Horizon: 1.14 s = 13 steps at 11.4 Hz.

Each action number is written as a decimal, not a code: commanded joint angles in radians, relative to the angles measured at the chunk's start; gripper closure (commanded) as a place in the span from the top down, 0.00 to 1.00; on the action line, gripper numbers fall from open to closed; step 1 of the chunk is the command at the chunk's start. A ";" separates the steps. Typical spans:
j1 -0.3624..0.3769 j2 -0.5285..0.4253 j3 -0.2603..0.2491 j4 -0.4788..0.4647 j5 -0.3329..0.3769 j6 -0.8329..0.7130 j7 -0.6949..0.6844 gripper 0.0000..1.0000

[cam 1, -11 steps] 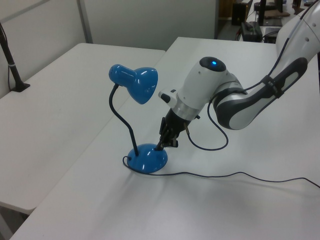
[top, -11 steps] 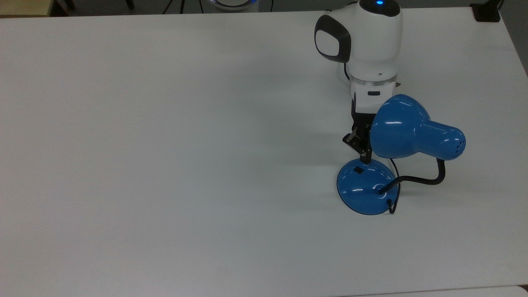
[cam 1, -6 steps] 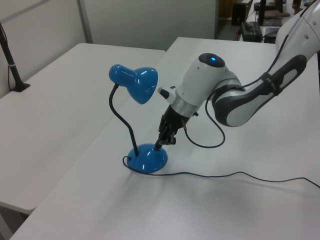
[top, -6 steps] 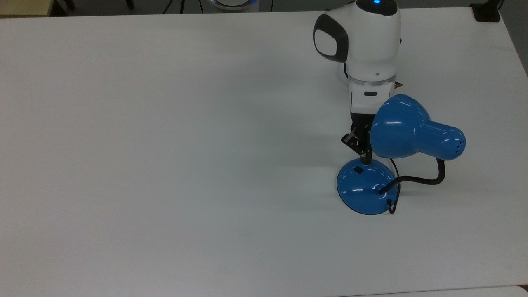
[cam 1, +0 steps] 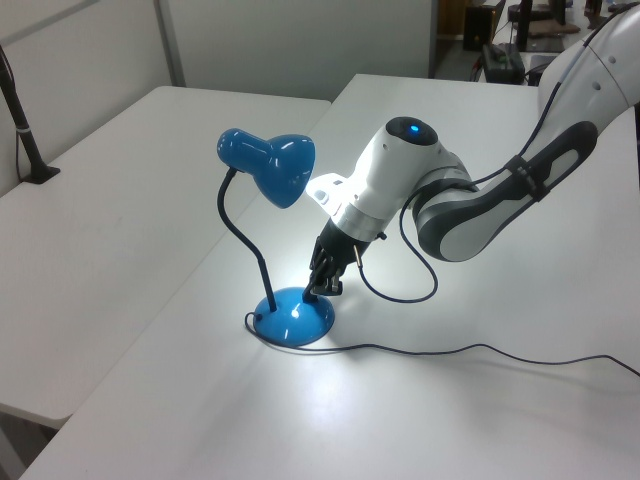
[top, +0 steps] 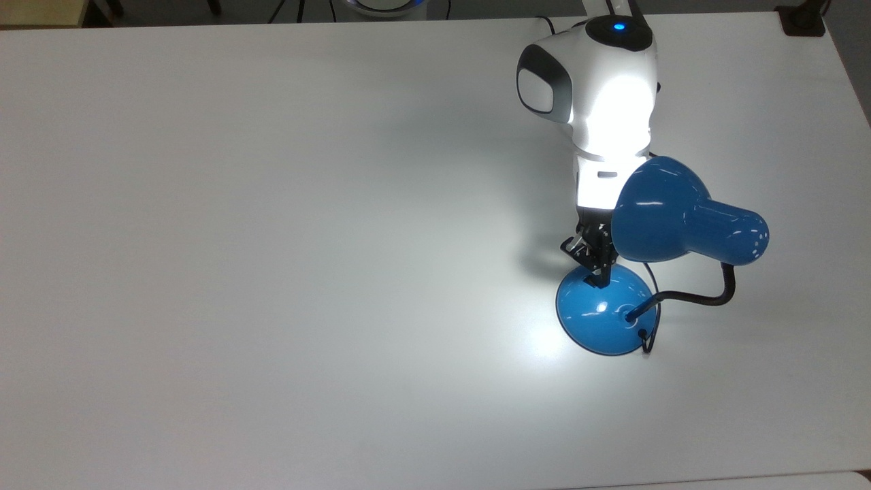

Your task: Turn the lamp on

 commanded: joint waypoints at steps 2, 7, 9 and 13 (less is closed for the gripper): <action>0.004 0.046 -0.006 0.068 0.009 -0.019 0.008 0.00; 0.006 -0.141 -0.006 -0.085 0.046 -0.028 0.027 0.01; -0.005 -0.302 -0.006 -0.238 0.081 -0.059 0.087 0.07; -0.117 -0.508 -0.003 -0.250 0.110 -0.586 0.143 0.34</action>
